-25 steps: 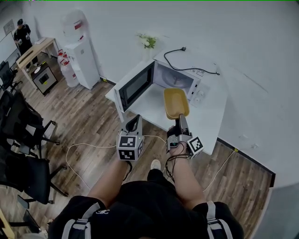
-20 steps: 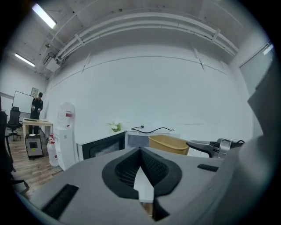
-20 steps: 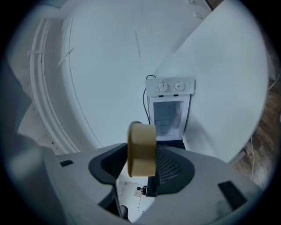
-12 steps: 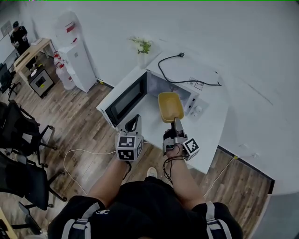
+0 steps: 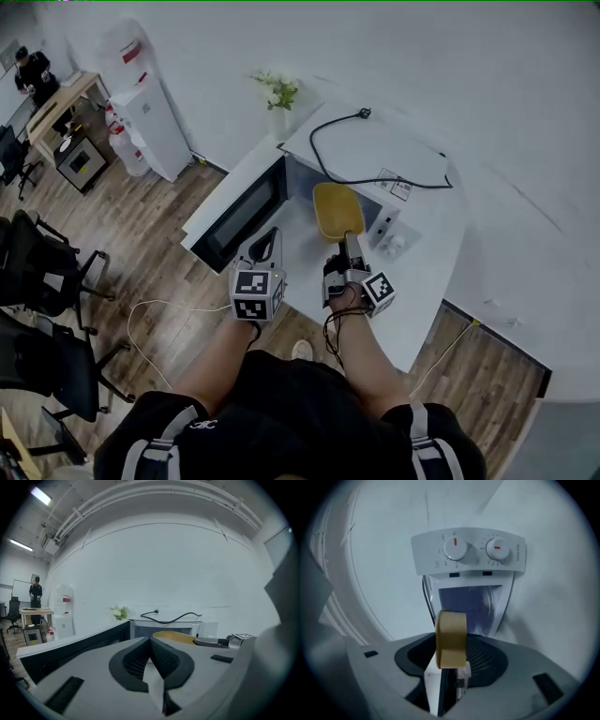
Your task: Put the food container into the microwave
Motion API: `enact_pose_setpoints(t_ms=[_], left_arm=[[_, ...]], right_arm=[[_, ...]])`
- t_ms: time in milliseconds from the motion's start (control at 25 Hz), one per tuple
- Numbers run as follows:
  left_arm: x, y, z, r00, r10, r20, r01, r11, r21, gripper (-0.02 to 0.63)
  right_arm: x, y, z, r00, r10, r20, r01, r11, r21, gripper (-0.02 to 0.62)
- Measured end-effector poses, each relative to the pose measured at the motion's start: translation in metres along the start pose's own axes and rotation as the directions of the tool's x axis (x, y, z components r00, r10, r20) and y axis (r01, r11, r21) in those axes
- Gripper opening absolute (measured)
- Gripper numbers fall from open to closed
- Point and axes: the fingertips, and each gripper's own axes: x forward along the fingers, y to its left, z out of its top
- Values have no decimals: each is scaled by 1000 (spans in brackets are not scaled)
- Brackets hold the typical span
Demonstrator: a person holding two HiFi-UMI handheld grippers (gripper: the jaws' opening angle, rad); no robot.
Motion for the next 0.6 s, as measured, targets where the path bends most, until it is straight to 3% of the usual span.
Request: enact_pose_setpoints(t_ms=[320,600], left_arm=[[40,18,-1,1000,-15,-21,15,1000,17,9],[78,41,6,995,-94,-24,95,995,39,9]], right_arm=[[52,-27,19,997,-34,73,34,999,7,210],[107,-39,33,984,-40,172,43,999,-11,212]])
